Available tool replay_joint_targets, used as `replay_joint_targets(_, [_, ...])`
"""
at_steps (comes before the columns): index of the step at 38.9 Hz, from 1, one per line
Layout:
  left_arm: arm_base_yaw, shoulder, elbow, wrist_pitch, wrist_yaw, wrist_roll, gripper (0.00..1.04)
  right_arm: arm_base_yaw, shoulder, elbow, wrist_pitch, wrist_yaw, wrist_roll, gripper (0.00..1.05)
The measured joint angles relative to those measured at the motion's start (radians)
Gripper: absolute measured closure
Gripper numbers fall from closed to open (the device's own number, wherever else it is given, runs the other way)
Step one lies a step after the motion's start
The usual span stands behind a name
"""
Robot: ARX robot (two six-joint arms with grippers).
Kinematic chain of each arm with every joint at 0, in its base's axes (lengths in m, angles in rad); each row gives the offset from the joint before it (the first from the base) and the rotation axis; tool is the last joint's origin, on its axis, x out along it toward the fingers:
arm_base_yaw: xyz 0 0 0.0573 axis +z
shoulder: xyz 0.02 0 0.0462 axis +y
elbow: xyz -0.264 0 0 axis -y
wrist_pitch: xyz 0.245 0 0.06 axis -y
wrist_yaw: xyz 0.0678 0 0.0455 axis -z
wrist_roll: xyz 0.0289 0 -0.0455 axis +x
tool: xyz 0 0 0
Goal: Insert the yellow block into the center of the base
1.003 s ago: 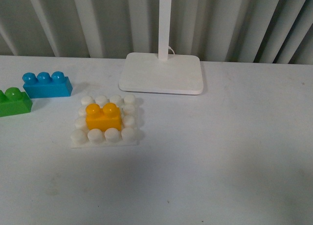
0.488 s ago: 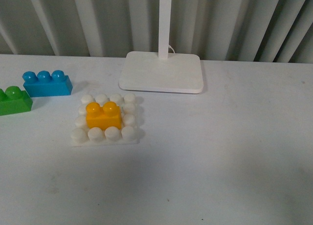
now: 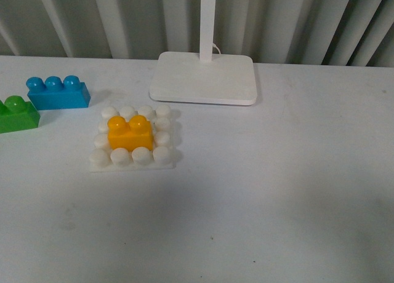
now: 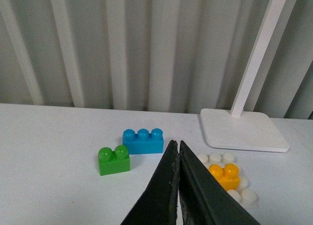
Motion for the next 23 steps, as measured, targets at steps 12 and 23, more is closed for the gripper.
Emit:
replay_joint_targets(12, [0.000,0.000,0.000,0.000,0.000,0.000,0.73,0.000,0.000,0.000,0.000,0.000,0.000,0.09])
replay_joint_targets(23, [0.000,0.000,0.000,0.000,0.000,0.000,0.30,0.000,0.000,0.000,0.000,0.000,0.000,0.09])
